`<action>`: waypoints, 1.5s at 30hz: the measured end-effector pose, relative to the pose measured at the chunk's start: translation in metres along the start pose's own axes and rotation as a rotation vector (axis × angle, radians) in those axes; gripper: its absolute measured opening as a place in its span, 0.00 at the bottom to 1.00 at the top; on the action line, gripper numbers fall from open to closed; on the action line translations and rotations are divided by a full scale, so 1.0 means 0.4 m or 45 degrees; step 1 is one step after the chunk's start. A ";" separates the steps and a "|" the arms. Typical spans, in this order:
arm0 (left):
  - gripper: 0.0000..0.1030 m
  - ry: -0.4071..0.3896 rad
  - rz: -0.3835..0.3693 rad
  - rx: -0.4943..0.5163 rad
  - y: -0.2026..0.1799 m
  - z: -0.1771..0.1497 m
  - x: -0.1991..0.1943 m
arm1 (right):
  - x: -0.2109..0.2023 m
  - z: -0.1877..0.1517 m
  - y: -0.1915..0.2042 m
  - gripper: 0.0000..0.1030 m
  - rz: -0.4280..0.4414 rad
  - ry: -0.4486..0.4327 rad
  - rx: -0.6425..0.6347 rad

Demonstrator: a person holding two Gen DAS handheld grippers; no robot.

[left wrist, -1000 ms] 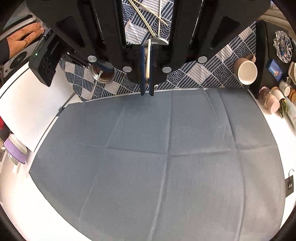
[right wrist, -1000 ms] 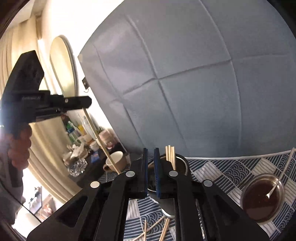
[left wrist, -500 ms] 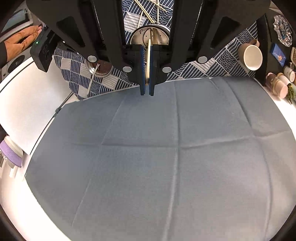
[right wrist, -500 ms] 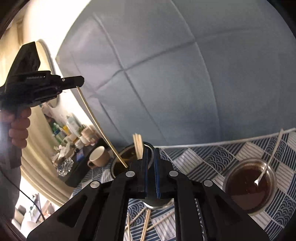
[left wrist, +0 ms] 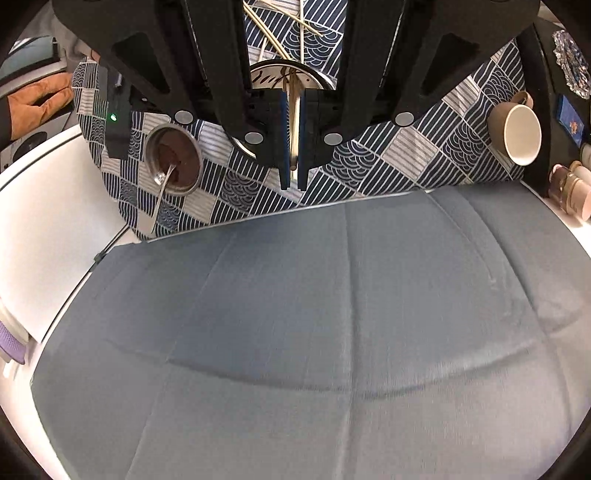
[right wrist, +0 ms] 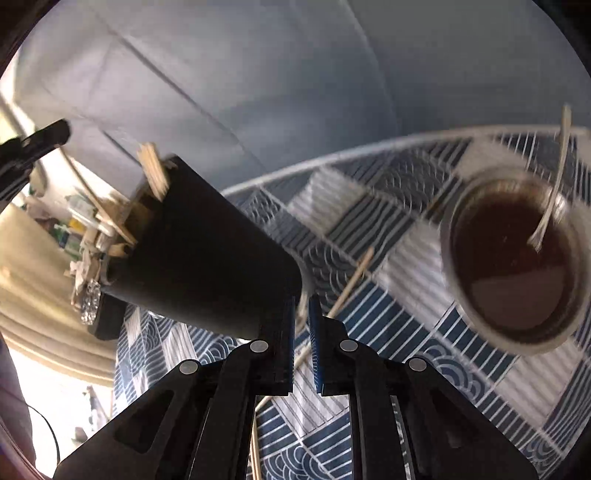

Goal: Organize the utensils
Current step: 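Lower the left tool's chopstick into the holder and open it while the right tool holds its chopstick nearby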

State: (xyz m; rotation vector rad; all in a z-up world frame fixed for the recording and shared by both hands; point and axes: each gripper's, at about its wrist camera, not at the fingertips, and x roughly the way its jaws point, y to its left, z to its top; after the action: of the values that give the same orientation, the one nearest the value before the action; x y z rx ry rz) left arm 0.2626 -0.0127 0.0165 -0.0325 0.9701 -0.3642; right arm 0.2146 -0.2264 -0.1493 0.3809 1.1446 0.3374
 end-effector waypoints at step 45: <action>0.06 0.059 -0.059 -0.112 0.131 -0.133 0.004 | 0.062 0.031 0.037 0.04 -0.351 0.075 0.092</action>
State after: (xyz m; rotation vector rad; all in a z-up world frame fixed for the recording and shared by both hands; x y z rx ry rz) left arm 0.2354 0.0431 -0.0251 -0.1272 1.0324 -0.3657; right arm 0.2344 -0.2039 -0.1582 0.2732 1.2518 0.0661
